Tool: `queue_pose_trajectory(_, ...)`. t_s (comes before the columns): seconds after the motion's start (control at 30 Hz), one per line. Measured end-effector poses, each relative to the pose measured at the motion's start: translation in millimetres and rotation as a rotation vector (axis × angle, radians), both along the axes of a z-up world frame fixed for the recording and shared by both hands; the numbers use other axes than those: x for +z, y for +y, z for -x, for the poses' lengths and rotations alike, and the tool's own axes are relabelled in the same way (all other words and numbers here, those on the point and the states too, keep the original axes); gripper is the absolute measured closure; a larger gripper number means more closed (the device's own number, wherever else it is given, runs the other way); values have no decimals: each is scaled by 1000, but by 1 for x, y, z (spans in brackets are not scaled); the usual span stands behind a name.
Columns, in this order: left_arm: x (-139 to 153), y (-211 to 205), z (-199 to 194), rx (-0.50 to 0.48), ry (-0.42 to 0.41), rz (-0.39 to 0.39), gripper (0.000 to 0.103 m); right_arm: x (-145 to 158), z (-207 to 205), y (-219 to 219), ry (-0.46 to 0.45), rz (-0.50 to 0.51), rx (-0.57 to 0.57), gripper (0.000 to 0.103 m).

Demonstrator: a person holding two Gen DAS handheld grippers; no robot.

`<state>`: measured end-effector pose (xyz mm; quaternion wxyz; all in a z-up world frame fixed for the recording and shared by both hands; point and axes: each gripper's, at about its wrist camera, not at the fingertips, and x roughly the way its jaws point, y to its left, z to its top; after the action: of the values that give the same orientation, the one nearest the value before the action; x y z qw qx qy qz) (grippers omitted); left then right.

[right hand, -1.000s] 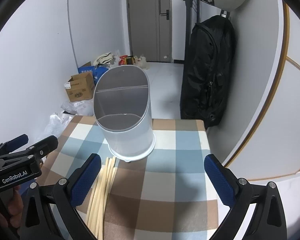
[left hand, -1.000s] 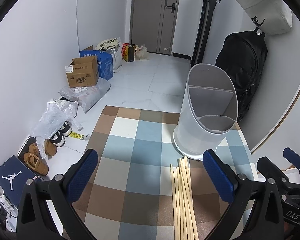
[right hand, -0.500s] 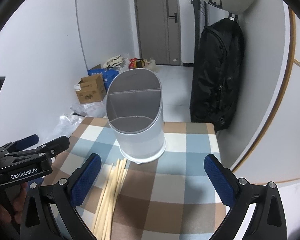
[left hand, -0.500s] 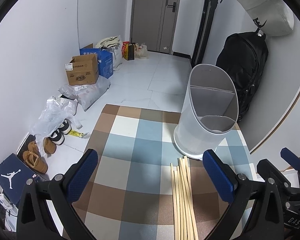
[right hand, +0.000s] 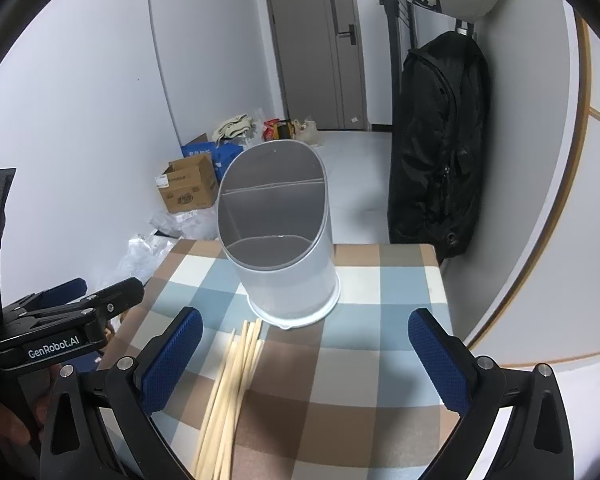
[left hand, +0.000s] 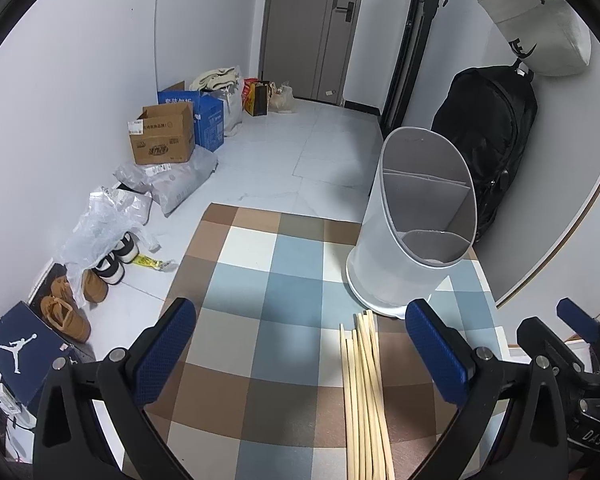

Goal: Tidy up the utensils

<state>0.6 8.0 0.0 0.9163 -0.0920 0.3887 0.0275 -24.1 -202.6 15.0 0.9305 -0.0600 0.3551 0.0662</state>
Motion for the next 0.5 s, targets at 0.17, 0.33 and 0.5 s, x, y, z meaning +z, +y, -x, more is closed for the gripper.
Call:
queue_pose_trajectory(0.17,-1,5,-1,20,5,0,1,-1,0,-2,8,-11,0,0)
queue_pose_trajectory(0.33,-1,6,-2,26,5,-3,1,-1,0,-1,4,-12,2,0)
queue_pose_trajectory(0.5,-2,7,-2,24,11,2,1,-2,-1,0,8,-11,9,0)
